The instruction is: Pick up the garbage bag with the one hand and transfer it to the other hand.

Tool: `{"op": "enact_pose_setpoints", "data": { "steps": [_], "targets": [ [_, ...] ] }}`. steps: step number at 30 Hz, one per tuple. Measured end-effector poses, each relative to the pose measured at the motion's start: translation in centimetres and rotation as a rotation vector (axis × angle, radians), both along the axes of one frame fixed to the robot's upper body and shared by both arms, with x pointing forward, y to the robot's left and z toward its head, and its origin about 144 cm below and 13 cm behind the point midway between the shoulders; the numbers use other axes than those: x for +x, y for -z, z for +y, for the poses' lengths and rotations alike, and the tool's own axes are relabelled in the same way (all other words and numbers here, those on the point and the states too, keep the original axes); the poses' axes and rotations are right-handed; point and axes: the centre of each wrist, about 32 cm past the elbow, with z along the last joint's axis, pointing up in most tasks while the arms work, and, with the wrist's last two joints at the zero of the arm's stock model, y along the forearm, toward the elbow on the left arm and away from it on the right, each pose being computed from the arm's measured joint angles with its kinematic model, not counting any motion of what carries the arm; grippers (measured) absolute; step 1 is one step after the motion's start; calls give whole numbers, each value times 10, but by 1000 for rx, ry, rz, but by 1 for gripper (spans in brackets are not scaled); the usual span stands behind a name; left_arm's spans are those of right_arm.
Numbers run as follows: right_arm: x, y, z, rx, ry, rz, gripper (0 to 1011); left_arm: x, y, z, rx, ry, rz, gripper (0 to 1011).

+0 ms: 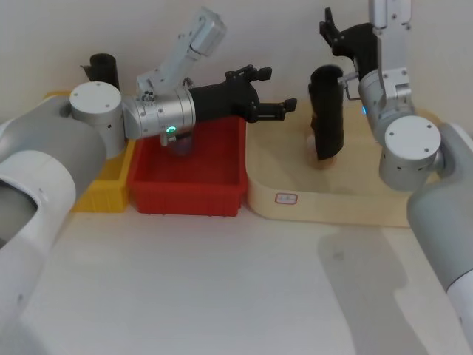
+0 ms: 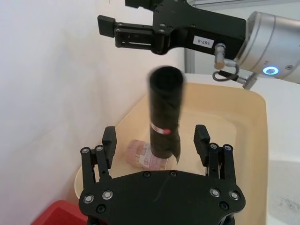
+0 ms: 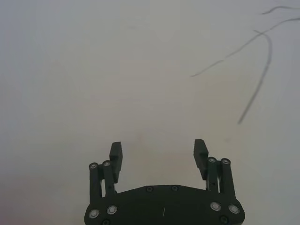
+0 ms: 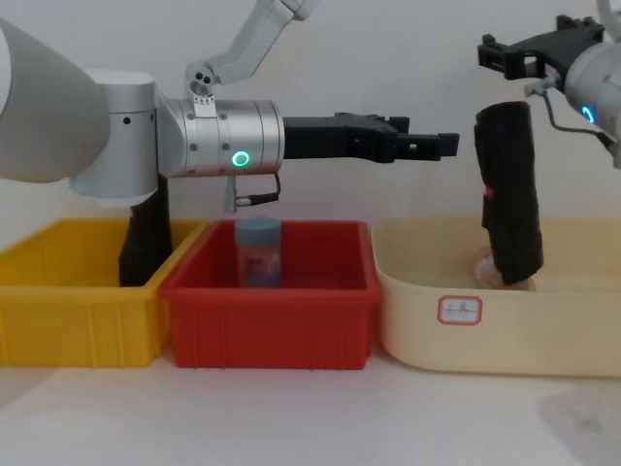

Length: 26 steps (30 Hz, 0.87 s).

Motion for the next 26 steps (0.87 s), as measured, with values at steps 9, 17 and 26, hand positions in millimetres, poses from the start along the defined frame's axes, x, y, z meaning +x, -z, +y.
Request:
{"op": "enact_pose_setpoints", "data": {
  "steps": [9,17,26],
  "targets": [
    [6,0,-5,-18,72,-17,1001,0,0,0,0,0,0,1001],
    [8,0,-7,-26,103,-24,1001,0,0,0,0,0,0,1001],
    [10,0,-8,-30,121,-29,1001,0,0,0,0,0,0,1001]
  ]
}}
